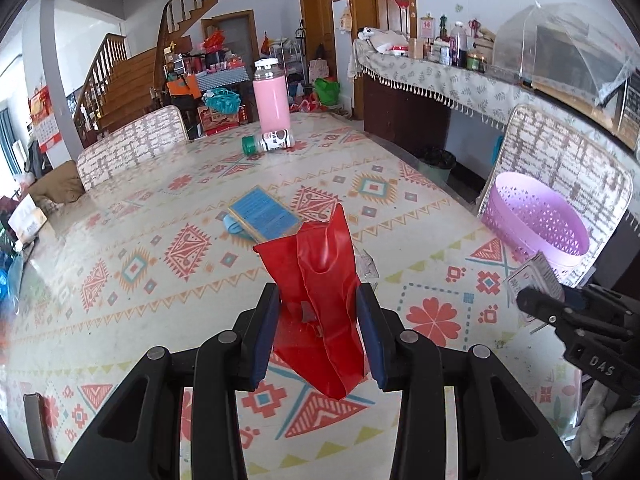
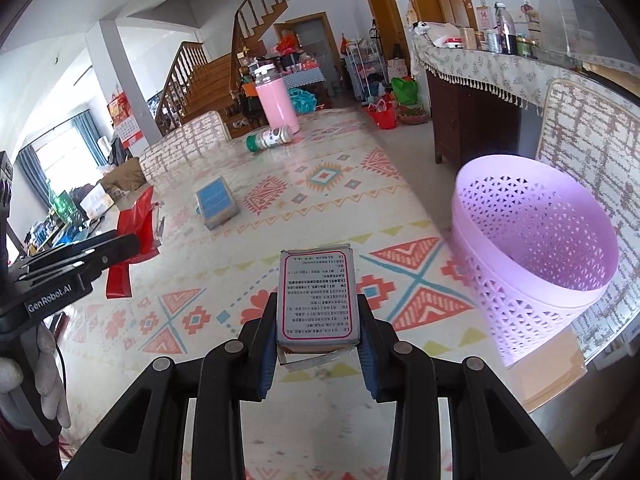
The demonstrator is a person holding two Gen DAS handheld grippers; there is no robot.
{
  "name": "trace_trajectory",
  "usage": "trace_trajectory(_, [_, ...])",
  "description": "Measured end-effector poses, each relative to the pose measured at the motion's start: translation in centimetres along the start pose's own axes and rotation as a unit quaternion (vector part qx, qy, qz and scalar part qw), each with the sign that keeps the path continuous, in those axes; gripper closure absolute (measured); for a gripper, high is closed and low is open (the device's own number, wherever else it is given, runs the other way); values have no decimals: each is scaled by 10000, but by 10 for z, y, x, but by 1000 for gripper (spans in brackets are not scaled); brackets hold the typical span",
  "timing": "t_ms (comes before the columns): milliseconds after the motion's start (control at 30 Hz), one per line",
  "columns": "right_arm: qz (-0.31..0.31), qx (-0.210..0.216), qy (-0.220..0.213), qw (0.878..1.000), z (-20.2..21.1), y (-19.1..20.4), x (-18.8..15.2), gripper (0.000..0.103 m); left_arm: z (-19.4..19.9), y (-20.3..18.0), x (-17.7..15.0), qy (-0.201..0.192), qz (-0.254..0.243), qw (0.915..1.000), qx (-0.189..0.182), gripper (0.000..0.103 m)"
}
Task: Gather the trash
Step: 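Carry both items to the pink basket and open both tools to drop them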
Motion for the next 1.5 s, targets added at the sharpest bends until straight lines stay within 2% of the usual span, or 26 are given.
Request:
trace_trajectory(400, [-280, -68, -68, 9996, 7, -44, 1, 66, -18, -33, 7, 168, -328, 9992, 184, 65])
trace_trajectory(733, [-527, -155, -157, 9984, 13, -83, 11, 66, -34, -69, 21, 228, -555, 9982, -31, 65])
trace_trajectory(933, [-673, -368, -343, 9965, 26, -116, 23, 66, -44, -102, 41, 252, -657, 9966, -436, 65])
trace_trajectory(1133, [-981, -649, -479, 9919, 35, -162, 38, 66, -57, -150, 75, 170, -757, 9917, -1028, 65])
trace_trajectory(1300, [-1170, -877, -548, 9877, 36, -195, 52, 66, -80, -193, 101, 301, -784, 9837, -1589, 65])
trace_trajectory(1500, [-1313, -1030, -462, 9849, 23, -221, 63, 66, -108, -236, 115, 534, -824, 9738, -2050, 65])
Point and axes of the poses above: each gripper's, at about its wrist camera, not at the fingertips, and z roughly against the way its jaws point, y to its left, x to its top, the point moved 7 cm from there along -z, roughly the way its jaws point, and after that the axes turned 6 degrees about -x, right-handed, at the moved point
